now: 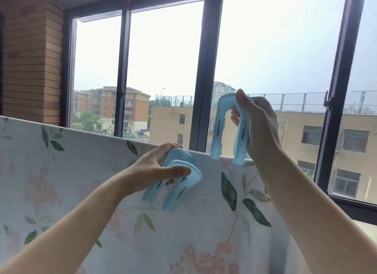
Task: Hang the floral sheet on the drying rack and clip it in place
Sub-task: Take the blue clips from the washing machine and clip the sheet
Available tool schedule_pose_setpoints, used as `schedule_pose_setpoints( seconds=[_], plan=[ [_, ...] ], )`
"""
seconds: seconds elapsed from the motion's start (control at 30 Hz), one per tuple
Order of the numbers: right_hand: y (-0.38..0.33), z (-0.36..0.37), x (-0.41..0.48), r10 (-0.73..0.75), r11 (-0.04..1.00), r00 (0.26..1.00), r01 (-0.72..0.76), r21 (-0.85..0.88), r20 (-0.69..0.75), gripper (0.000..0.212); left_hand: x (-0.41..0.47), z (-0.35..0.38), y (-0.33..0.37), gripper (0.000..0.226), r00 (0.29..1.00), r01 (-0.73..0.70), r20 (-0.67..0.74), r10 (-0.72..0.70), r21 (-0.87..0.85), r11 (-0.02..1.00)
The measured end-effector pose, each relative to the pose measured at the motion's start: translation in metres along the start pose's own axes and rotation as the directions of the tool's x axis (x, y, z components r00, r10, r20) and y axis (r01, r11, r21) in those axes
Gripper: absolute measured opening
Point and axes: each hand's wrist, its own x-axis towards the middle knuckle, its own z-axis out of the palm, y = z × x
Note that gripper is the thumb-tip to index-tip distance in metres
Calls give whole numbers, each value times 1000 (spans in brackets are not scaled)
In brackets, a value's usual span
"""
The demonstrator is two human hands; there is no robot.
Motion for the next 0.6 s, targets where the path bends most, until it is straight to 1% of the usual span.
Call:
schedule_pose_setpoints(
  seconds=[0.1, 0.17, 0.23, 0.33, 0.4, 0.43, 0.47, 0.53, 0.57, 0.6],
  plan=[
    [11, 2, -2, 1, 998, 1000, 1, -58, 26, 27, 1, 1, -1, 63, 1000, -4, 6, 5, -15, 1000],
    [20, 0, -7, 32, 993, 999, -27, -113, 43, 25, 0, 1, -2, 64, 1000, -8, 3, 8, -19, 1000],
    [27, -3, -12, 71, 984, 996, -62, -166, 51, 27, 0, 1, -1, 65, 1000, -6, 2, 6, -15, 1000],
    [28, -6, -15, 79, 972, 995, -65, -227, 52, 28, 1, 1, -1, 67, 1000, 5, -1, -5, -13, 1000],
    [26, -7, -13, 112, 961, 991, -90, -262, 72, 30, 2, 0, -1, 67, 1000, 8, -2, -8, -16, 1000],
    [23, -8, -11, 152, 948, 985, -121, -294, 86, 36, 2, 1, -1, 67, 1000, 9, -3, -9, -18, 1000],
    [19, -8, -10, 207, 929, 973, -161, -333, 106, 51, 2, 1, 0, 67, 1000, 9, -4, -9, -22, 1000],
    [16, -10, -7, 323, 882, 934, -238, -407, 152, 100, 0, 1, 1, 66, 1000, 12, -9, -12, -38, 999],
    [16, -12, -5, 365, 859, 914, -258, -442, 176, 115, -1, 2, 1, 66, 1000, 16, -11, -16, -43, 999],
    [13, -12, -7, 387, 841, 902, -261, -474, 191, 116, -3, 2, 2, 66, 1000, 18, -11, -18, -44, 999]
  ],
)
